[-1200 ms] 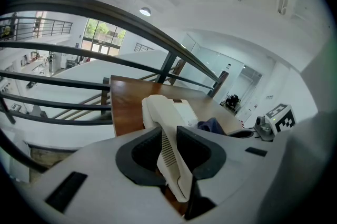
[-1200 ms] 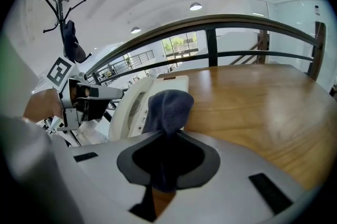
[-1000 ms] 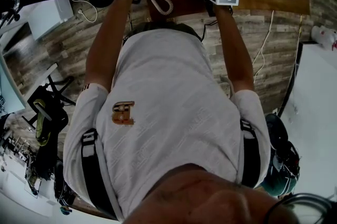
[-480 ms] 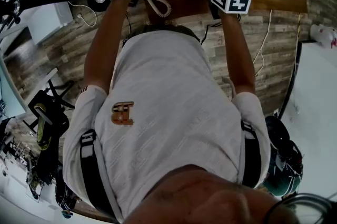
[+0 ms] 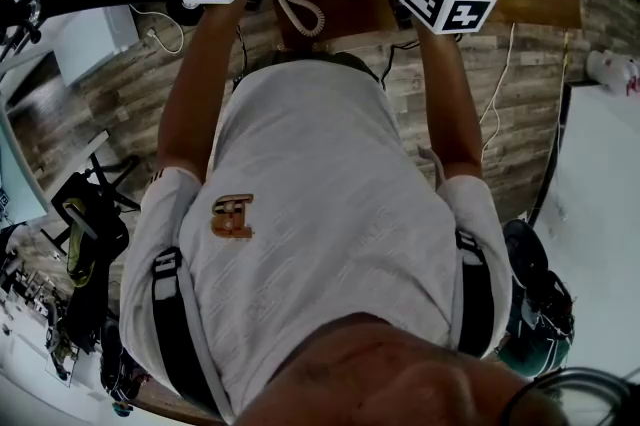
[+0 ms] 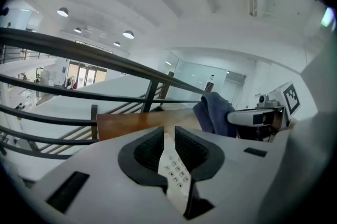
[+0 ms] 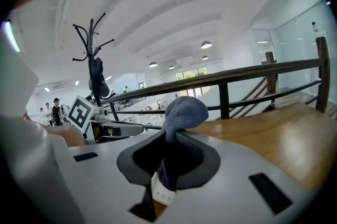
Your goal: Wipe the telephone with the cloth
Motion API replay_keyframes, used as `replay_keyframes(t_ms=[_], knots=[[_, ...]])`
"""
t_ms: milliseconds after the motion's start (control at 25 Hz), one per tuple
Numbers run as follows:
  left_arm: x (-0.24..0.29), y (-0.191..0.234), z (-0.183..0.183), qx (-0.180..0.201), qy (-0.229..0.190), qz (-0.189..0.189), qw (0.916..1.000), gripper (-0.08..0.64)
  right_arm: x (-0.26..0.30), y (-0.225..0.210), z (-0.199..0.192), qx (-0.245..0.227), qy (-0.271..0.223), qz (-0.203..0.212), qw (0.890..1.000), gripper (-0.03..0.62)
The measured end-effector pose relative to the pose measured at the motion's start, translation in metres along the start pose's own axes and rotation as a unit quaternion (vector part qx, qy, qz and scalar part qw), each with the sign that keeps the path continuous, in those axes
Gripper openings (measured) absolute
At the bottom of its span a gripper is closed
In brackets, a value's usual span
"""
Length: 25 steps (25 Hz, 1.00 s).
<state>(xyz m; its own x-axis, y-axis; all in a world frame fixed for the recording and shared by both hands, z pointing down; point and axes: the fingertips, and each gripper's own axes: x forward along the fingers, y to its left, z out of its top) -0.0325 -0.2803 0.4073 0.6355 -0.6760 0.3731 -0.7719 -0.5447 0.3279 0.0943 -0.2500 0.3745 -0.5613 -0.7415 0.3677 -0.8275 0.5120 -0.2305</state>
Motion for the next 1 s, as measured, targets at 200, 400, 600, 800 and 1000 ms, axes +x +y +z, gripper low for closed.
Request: replay_keyframes(t_ms=[200,400,600,800,1000], knots=[[-0.014,-0.026,0.042,0.042,-0.074,-0.022,0.9961,0.062,-0.005,0.017,0.031,-0.017,-0.047,0.021,0.999,0.060],[-0.032,-0.052,0.073,0.097,-0.145,-0.043,0.9837,0.046,-0.013,0.035,0.055,-0.042,-0.099,0.043,0.993,0.060],[-0.046,-0.070,0.088,0.145,-0.188,-0.049,0.9702,0.034,-0.022,0.052,0.071,-0.048,-0.149,0.072,0.985,0.060],[-0.058,-0.075,0.094,0.147,-0.218,-0.040,0.9641,0.020,-0.034,0.067,0.081,-0.057,-0.194,0.101,0.974,0.060],[-0.067,-0.078,0.098,0.147,-0.230,-0.030,0.9615,0.018,-0.043,0.080,0.085,-0.070,-0.231,0.117,0.963,0.060]])
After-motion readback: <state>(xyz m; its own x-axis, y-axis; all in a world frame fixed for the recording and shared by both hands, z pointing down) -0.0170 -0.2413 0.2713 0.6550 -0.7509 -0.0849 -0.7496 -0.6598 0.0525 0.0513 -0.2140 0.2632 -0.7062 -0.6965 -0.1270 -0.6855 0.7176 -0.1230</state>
